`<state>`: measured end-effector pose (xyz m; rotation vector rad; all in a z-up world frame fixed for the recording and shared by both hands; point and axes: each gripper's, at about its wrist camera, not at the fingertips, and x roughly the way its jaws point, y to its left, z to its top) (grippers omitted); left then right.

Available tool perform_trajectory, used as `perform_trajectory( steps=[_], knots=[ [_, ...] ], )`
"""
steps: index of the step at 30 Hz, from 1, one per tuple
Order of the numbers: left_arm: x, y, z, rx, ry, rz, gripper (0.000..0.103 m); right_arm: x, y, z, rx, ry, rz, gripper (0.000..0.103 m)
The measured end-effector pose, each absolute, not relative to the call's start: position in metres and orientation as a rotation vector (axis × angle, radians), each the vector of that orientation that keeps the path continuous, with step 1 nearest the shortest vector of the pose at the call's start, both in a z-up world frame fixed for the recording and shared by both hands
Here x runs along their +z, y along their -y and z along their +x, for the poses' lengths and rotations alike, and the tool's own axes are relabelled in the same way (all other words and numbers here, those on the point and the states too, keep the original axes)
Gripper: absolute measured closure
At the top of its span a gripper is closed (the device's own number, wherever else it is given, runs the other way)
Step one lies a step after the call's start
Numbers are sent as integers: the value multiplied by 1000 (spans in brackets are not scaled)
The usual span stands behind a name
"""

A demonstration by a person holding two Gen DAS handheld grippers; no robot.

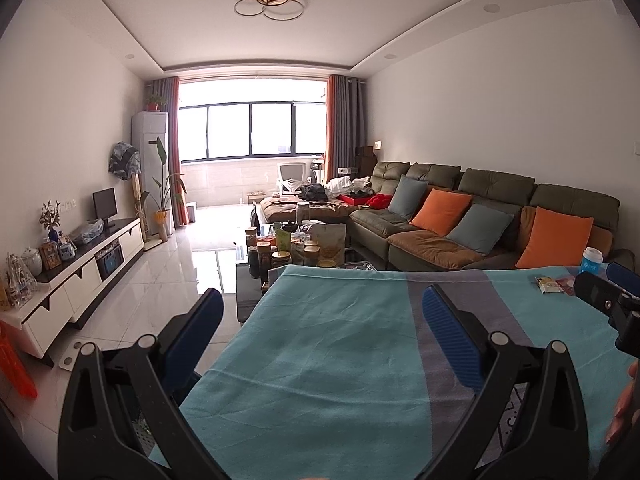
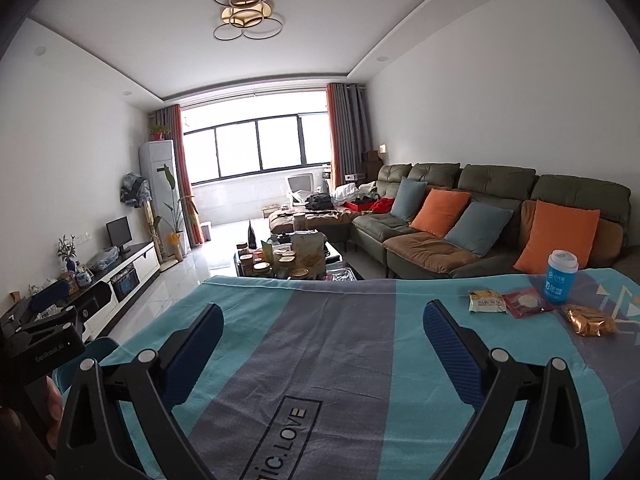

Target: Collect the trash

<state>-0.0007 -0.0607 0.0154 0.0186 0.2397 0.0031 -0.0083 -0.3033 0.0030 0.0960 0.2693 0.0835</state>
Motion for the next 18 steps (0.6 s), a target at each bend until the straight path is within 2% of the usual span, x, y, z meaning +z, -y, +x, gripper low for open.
perform_trajectory(
  steps=[18],
  knots=[
    [17, 70, 2, -6, -213, 35, 5, 6, 306, -12, 58, -259, 110, 7]
  ],
)
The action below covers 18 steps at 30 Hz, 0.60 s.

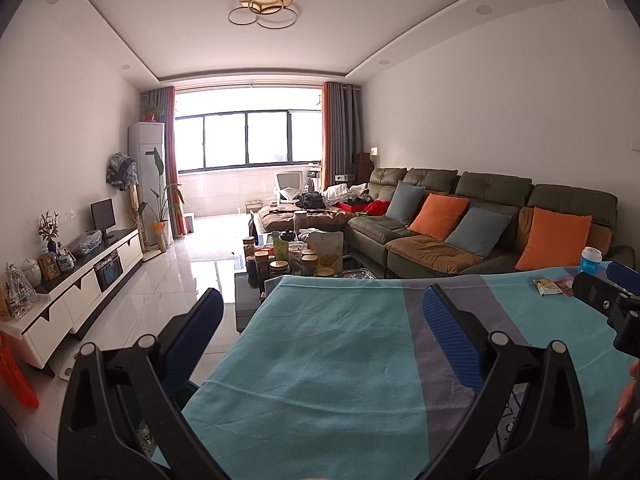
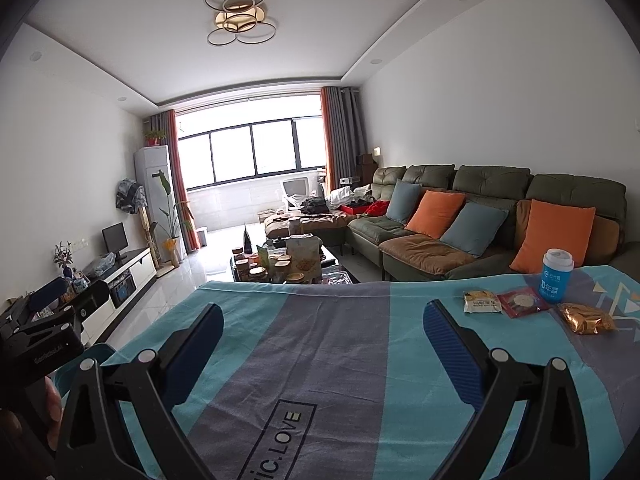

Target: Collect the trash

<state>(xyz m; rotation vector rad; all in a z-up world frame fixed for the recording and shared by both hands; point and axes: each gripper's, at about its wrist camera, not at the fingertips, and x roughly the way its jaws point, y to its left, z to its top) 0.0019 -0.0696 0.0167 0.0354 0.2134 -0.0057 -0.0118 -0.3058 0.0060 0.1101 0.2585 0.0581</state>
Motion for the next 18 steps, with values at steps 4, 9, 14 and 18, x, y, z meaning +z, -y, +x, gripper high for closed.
perform_trajectory(
  steps=[4, 9, 14, 18],
  knots=[
    [17, 69, 1, -5, -207, 31, 5, 6, 305, -15, 53, -252, 115, 7],
    [17, 69, 1, -2, -202, 32, 5, 6, 305, -14, 48, -258, 112, 7],
    [17, 69, 1, -2, -201, 32, 5, 6, 304, -14, 48, -256, 111, 7],
    [18, 69, 0, -1, -201, 34, 5, 7, 304, -15, 49, -254, 113, 7]
  ],
)
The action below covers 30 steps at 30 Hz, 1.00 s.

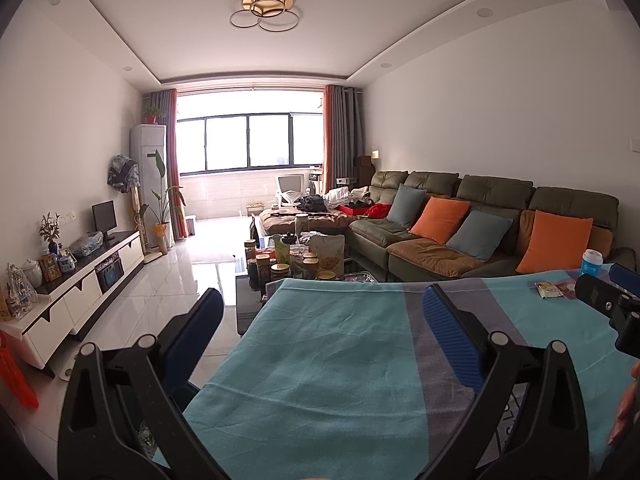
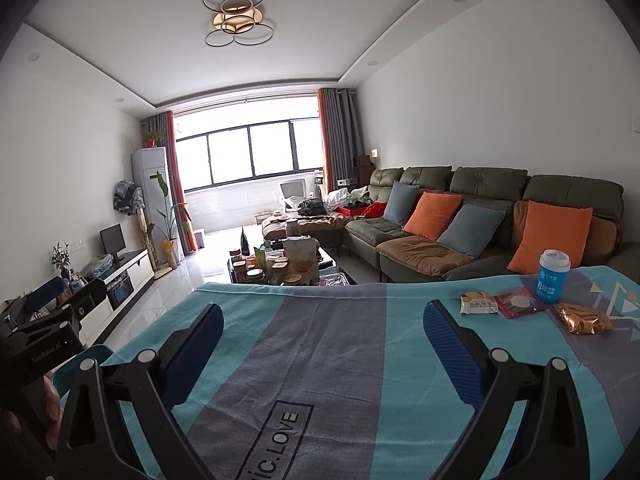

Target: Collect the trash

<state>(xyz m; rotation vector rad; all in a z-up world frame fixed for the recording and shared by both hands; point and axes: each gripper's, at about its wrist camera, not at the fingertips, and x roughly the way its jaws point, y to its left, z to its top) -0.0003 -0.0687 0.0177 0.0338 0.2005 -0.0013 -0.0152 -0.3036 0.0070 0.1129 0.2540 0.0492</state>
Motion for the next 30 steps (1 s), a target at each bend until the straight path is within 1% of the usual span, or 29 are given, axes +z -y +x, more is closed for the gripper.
perform_trajectory(
  steps=[30],
  knots=[
    [19, 66, -2, 4, -203, 43, 5, 9, 307, -14, 51, -249, 113, 7]
  ],
)
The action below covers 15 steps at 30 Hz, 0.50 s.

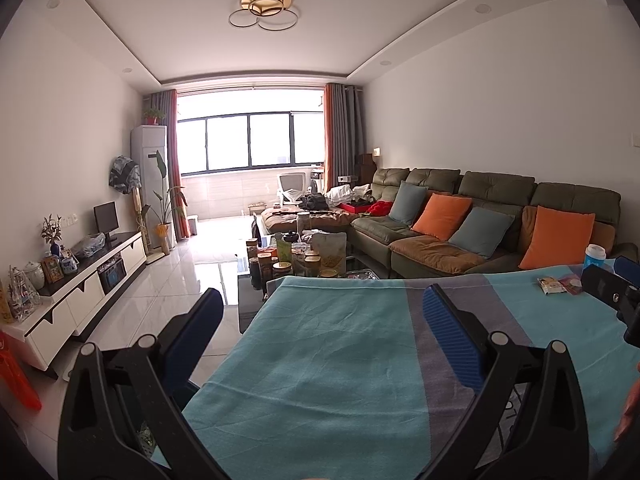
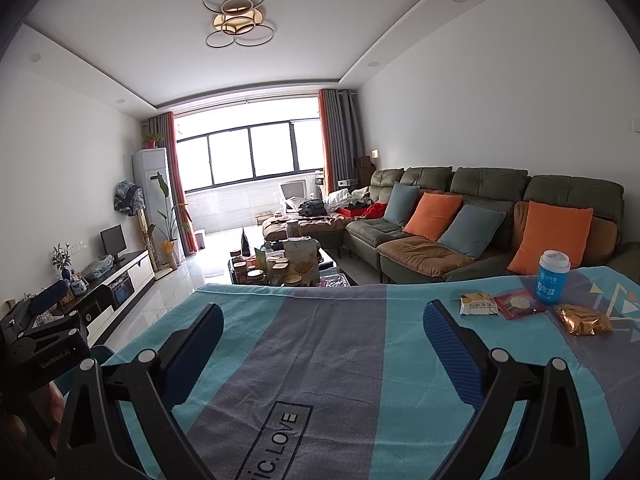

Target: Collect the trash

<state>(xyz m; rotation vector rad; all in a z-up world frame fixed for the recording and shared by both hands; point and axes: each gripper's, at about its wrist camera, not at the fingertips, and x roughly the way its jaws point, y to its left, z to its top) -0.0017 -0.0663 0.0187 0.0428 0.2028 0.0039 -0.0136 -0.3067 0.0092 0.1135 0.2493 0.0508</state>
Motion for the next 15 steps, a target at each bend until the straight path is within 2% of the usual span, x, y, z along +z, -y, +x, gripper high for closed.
perform_trajectory(
  steps=[15],
  knots=[
    [17, 66, -1, 3, -209, 43, 5, 9, 307, -14, 50, -250, 113, 7]
  ],
)
